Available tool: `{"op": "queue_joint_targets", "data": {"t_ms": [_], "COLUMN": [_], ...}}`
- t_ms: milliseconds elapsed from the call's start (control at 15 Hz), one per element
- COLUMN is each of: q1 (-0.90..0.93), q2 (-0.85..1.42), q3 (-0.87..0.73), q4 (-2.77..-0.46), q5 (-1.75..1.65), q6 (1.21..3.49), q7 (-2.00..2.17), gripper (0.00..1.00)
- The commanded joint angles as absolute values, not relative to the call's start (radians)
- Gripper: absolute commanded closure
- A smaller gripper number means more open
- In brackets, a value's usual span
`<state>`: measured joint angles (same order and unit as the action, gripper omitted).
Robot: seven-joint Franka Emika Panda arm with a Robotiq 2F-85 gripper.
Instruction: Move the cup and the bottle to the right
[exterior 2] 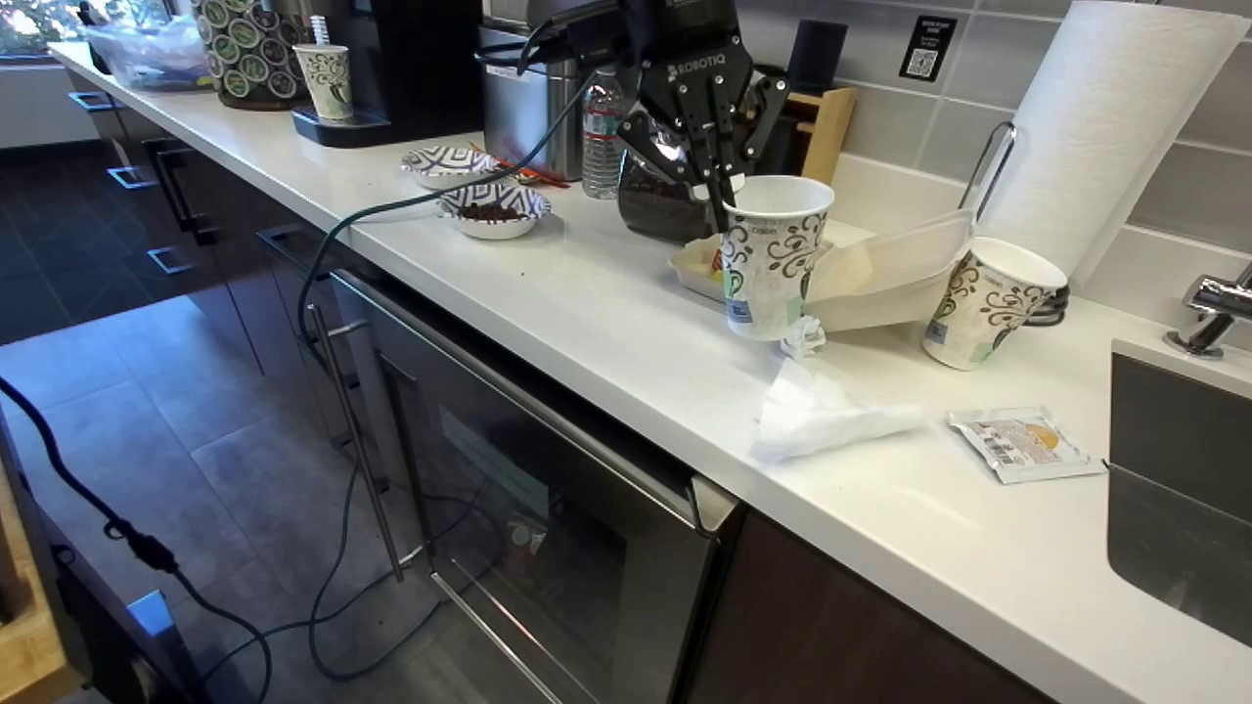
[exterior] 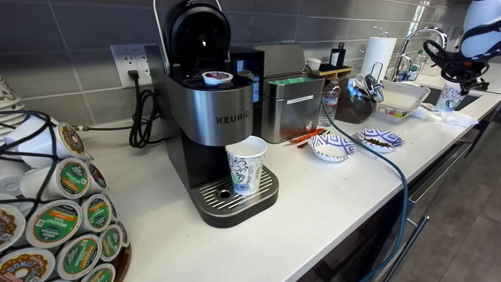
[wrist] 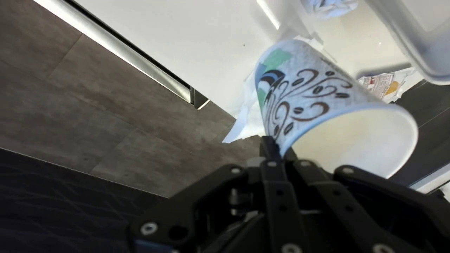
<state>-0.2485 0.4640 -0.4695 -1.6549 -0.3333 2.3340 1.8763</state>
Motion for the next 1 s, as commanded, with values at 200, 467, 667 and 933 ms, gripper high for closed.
{"op": "queue_joint_targets", "data": {"t_ms": [200,467,667,933], "q1": [-0.261,-0.266,-0.261,-0.249], "q2": [0.443,0.432,0.442,0.445], "q3": [-0.437,-0.400,-0.394,-0.399], "q4": [-1.679,-1.686,-1.690,-1.707], "q5": [-0.263,-0.171,-0.166,-0.194], "q6": [2.254,2.199,2.212,2.231], "q7": [1.891,1.874,1.883,1.888], "gripper": [0.99,0.99,0.99,0.99]}}
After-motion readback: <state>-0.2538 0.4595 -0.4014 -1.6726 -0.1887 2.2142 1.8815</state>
